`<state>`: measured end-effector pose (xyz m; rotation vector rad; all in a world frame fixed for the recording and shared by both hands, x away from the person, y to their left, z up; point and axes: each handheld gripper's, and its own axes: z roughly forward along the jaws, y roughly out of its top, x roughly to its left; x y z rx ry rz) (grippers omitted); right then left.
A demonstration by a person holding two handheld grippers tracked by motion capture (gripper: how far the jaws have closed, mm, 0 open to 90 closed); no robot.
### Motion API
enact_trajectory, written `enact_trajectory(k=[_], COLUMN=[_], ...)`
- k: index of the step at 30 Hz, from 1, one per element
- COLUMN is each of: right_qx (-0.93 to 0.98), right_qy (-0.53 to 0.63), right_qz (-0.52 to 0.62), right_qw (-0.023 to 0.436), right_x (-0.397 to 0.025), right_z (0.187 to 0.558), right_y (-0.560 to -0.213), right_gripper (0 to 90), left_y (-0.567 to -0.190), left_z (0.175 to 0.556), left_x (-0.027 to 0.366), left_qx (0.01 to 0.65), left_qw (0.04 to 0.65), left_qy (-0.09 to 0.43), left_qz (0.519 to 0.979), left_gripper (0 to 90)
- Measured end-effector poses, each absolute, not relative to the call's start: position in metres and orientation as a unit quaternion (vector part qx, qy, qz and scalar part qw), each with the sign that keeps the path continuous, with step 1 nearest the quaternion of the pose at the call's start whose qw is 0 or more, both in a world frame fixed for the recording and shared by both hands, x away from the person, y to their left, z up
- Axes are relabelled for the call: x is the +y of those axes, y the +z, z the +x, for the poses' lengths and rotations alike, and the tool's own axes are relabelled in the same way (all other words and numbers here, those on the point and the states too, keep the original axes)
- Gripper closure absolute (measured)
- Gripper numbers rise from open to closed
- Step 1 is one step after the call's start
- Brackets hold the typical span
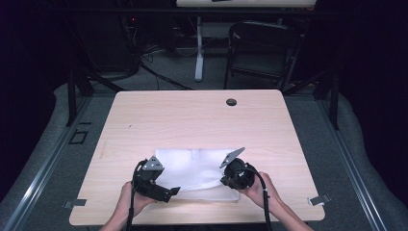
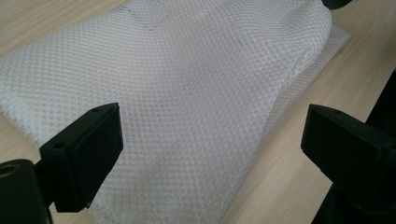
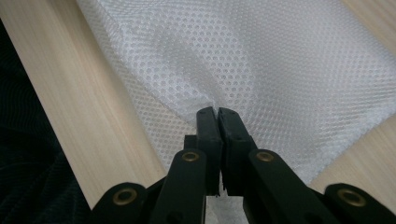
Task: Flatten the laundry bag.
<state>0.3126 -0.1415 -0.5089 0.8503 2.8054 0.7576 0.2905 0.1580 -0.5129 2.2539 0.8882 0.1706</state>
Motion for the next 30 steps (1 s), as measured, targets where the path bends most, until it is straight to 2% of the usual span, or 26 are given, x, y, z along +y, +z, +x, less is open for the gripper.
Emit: enact_trajectory(k=[12,22,26,29,30], right_qx=[0.915,0.901,0.898,0.897,0.897], right_qy=[0.271,0.294,0.302,0.303,0.302], right_qz=[0.292,0.312,0.316,0.317,0.316], right_qw=[0.061,0.062,0.057,0.057,0.056], right_x=[-0.144,-0.149,-0.153,-0.153,-0.153], right_z=[0.319,0.326,0.329,0.330,0.330], right_y=[-0.498,-0.488,-0.484,-0.484,-0.484], right_gripper=[88.8,88.8,88.9,88.9,88.8], left_y=[-0.509,-0.511,-0.513,-0.513,-0.514], left_z=[0.284,0.283,0.282,0.281,0.281], left_x=[0.162,0.153,0.150,0.149,0.148], left_qx=[0.339,0.323,0.319,0.315,0.313], left_qw=[0.350,0.338,0.331,0.320,0.315], left_qy=[0.086,0.089,0.098,0.115,0.119], left_qz=[0.869,0.880,0.883,0.886,0.888], left_gripper=[0.5,0.8,5.7,16.5,16.6])
